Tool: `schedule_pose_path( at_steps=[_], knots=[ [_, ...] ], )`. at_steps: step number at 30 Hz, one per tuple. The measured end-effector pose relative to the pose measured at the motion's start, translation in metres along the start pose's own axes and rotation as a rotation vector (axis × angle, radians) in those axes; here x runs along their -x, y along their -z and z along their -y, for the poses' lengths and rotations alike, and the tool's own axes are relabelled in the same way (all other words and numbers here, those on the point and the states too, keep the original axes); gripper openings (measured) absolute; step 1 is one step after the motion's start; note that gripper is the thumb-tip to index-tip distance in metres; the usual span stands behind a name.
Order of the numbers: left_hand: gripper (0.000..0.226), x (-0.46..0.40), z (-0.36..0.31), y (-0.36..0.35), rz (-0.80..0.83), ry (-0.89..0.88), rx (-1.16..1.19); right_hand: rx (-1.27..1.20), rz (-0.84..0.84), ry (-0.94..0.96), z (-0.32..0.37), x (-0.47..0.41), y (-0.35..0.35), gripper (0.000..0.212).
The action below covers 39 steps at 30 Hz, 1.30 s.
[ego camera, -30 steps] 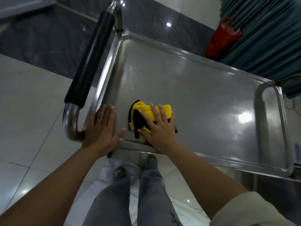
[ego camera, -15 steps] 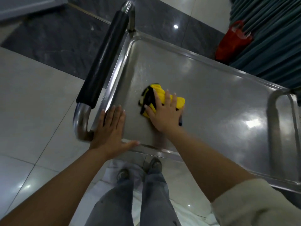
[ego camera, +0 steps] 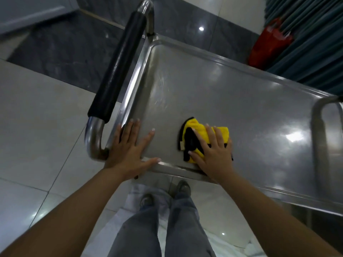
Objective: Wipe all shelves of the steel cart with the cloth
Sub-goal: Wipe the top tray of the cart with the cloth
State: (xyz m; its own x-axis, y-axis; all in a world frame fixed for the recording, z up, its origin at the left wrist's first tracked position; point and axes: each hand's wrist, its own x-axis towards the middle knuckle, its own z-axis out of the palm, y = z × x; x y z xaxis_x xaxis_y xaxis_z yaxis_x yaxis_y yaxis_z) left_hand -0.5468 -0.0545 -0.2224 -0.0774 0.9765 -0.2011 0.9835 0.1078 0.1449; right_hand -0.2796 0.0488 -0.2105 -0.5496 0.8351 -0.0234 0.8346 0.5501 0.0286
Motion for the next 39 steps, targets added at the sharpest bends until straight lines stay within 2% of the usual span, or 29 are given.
schedule_pose_path(
  at_steps=[4, 8, 10, 14, 17, 19, 23, 26, 30, 33, 37, 39],
  knots=[
    [0.091, 0.001, -0.002, 0.006, 0.053, 0.002, 0.028, 0.013, 0.051, -0.157, -0.037, 0.055, 0.006, 0.068],
    [0.093, -0.001, -0.007, 0.012, 0.135, 0.022, 0.004, -0.067, 0.1, -0.434, -0.022, 0.057, 0.009, 0.073],
    [0.094, -0.004, -0.018, 0.015, 0.135, 0.036, 0.0, -0.083, 0.124, -0.499, -0.006, 0.048, 0.009, 0.072],
    [0.09, -0.007, -0.058, 0.015, 0.111, 0.061, 0.02, -0.089, 0.112, -0.399, 0.008, 0.04, 0.01, 0.07],
    [0.081, -0.015, -0.101, 0.011, 0.083, -0.016, -0.019, -0.063, 0.099, -0.207, -0.018, 0.048, 0.009, 0.067],
    [0.078, -0.022, -0.128, 0.007, 0.072, -0.05, -0.02, -0.055, 0.092, -0.163, -0.042, 0.058, 0.004, 0.067],
    [0.082, -0.026, -0.157, -0.003, 0.091, 0.04, 0.034, -0.088, 0.089, -0.341, -0.095, 0.086, -0.004, 0.069],
    [0.087, -0.021, -0.155, -0.01, 0.046, 0.029, 0.025, -0.098, 0.085, -0.485, -0.154, 0.117, -0.006, 0.07],
    [0.086, -0.022, -0.161, -0.012, 0.02, 0.051, 0.013, -0.183, 0.163, -0.666, -0.215, 0.152, -0.001, 0.07],
    [0.077, -0.029, -0.187, -0.009, 0.002, 0.086, 0.02, -0.159, 0.138, -0.683, -0.214, 0.158, 0.0, 0.071],
    [0.072, -0.04, -0.266, -0.017, 0.027, -0.133, -0.01, -0.131, 0.097, -0.67, -0.197, 0.163, -0.002, 0.07],
    [0.07, -0.044, -0.312, -0.024, 0.027, -0.198, -0.017, -0.122, 0.072, -0.599, -0.197, 0.171, -0.003, 0.069]
  ],
)
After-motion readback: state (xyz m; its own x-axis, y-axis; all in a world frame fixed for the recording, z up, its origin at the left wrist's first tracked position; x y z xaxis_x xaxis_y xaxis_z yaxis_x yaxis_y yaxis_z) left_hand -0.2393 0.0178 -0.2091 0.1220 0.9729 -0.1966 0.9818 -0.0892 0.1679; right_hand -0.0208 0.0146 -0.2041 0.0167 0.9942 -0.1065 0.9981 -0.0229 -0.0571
